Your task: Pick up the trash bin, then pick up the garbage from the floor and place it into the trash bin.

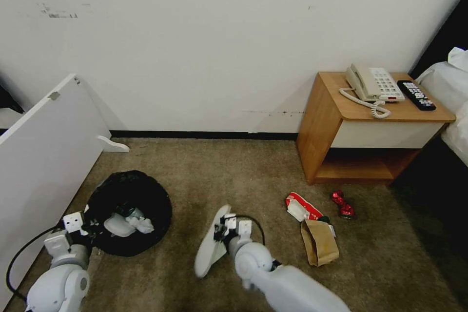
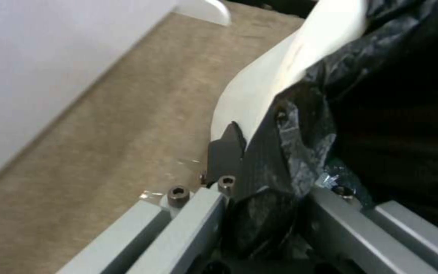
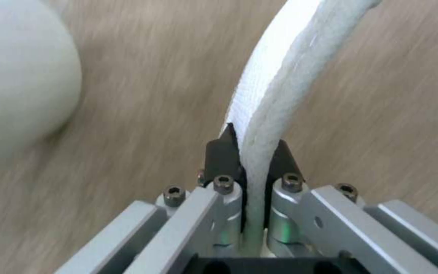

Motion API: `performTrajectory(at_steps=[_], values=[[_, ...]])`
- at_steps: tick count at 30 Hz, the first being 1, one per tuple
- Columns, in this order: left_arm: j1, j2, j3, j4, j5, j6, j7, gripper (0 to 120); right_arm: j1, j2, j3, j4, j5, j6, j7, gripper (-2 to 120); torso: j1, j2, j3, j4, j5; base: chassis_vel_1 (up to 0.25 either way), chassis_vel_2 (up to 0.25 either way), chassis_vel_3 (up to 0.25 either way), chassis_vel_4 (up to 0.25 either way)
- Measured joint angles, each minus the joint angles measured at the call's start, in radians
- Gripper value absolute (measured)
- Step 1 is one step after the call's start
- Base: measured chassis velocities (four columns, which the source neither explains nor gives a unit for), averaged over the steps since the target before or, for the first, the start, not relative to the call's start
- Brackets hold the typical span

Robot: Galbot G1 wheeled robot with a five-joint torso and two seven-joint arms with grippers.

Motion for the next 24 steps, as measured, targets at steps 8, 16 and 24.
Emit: performTrajectory(at_steps=[8, 16, 24], values=[[-0.037, 0.015, 0.104, -0.038, -0.045, 0.094, -0.054, 0, 0.073, -0.171, 0.028, 0.084, -0.115, 0.031, -0.020, 1, 0.000, 0.000, 0.000, 0.0000, 0.0002, 0.000, 0.000, 0.000, 0.000], [-0.066, 0.031, 0.211, -0.058, -0.137, 0.205, -0.133, 0, 0.109, -0.290, 0.106, 0.164, -0.255, 0.053, -0.090, 1, 0.000, 0.000, 0.000, 0.0003, 0.0006, 0.000, 0.000, 0.000, 0.000], [-0.106, 0.030, 0.330, -0.066, -0.212, 0.262, -0.181, 0, 0.093, -0.383, 0.217, 0.294, -0.425, 0.104, -0.218, 1, 0.000, 0.000, 0.000, 0.0002, -0.0001, 0.000, 0.000, 0.000, 0.000]])
